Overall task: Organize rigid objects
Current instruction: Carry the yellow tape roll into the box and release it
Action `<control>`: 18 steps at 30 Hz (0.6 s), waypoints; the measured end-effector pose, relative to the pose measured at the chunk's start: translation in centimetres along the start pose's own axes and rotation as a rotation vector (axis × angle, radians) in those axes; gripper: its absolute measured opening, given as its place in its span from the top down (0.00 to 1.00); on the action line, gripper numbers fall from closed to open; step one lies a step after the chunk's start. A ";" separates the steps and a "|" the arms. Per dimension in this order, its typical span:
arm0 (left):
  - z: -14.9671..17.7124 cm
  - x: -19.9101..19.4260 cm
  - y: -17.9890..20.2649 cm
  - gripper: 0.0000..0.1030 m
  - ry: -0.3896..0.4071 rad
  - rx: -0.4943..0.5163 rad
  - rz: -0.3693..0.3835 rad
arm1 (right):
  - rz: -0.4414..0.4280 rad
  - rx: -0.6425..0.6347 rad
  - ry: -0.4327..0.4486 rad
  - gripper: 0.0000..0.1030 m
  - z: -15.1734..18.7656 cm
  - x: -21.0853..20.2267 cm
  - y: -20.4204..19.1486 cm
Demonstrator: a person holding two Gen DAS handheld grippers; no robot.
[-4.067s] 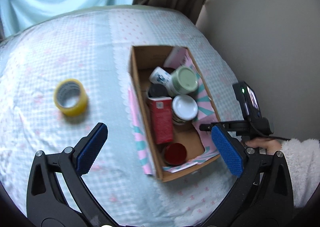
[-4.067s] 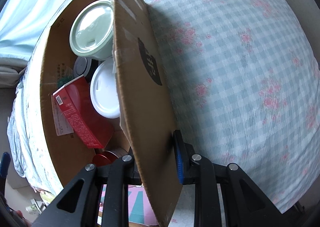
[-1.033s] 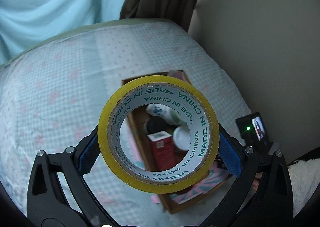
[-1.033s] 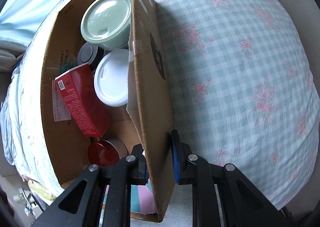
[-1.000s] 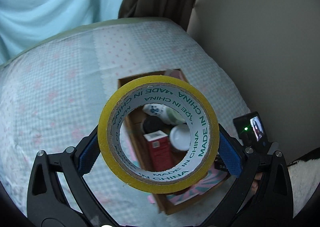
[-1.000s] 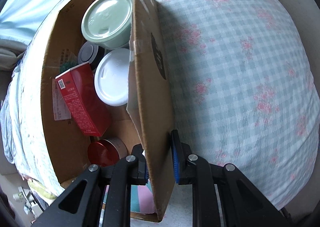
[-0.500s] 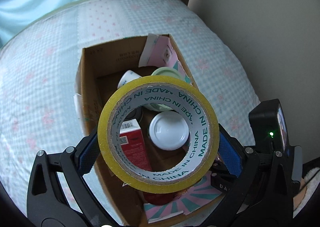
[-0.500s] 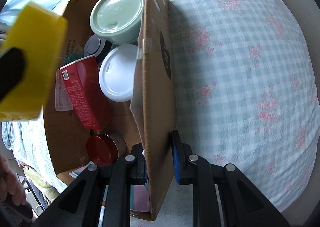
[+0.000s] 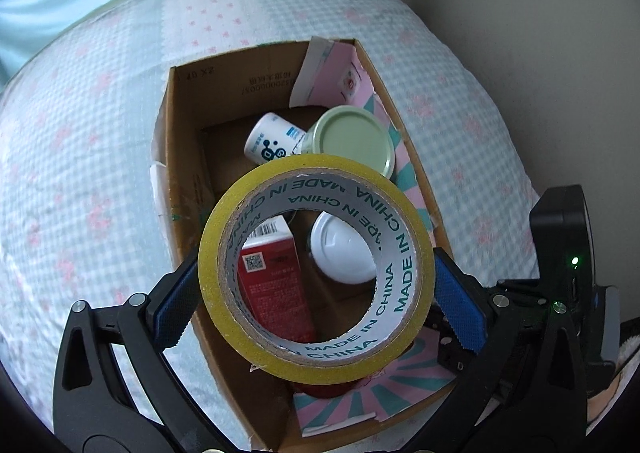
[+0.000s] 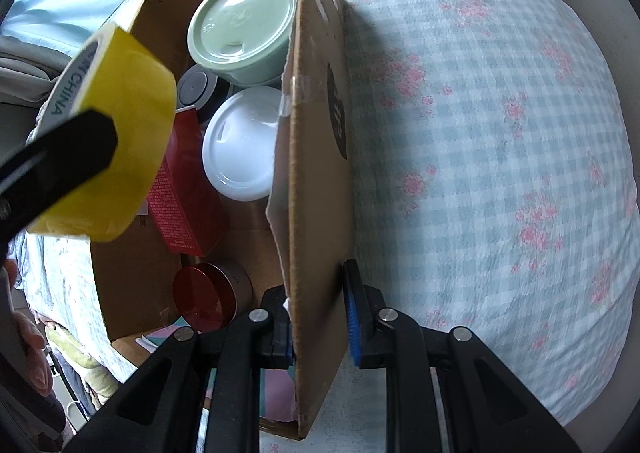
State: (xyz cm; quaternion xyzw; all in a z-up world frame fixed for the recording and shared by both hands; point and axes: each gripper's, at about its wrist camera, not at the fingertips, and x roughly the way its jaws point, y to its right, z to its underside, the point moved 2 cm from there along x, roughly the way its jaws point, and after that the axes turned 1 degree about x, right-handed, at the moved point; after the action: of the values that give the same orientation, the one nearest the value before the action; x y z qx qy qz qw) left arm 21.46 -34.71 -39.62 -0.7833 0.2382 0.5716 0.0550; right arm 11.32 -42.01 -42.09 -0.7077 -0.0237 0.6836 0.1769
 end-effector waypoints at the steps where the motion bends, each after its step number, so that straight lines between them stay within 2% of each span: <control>1: 0.0 0.1 0.0 0.01 -0.004 -0.001 0.002 | 0.000 0.002 0.002 0.82 0.1 0.0 0.0; 9: 0.0 0.0 -0.6 0.01 -0.011 -0.020 0.016 | 0.002 0.027 0.011 0.82 0.2 -0.3 0.1; 11: 0.0 0.1 -0.7 0.01 -0.024 -0.030 0.044 | 0.002 0.034 0.014 0.82 0.3 -0.4 0.3; 13: 0.0 -0.1 -0.8 0.01 -0.012 -0.045 0.070 | 0.001 0.039 0.016 0.82 0.4 -0.4 0.4; 15: -0.2 -0.9 -0.7 0.01 0.052 -0.032 0.067 | 0.001 0.043 0.017 0.82 0.4 -0.5 0.4; 16: -0.4 -0.7 -0.6 0.01 0.039 -0.022 0.039 | 0.001 0.044 0.016 0.82 0.4 -0.5 0.5; 18: -0.5 -0.8 -0.8 0.00 0.040 -0.042 0.043 | 0.000 0.043 0.019 0.82 0.4 -0.6 0.5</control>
State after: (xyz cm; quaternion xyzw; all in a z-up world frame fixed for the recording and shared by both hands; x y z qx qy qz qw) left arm 22.07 -33.92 -38.92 -0.7902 0.2440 0.5618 0.0216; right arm 10.80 -42.57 -41.66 -0.7101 -0.0072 0.6773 0.1925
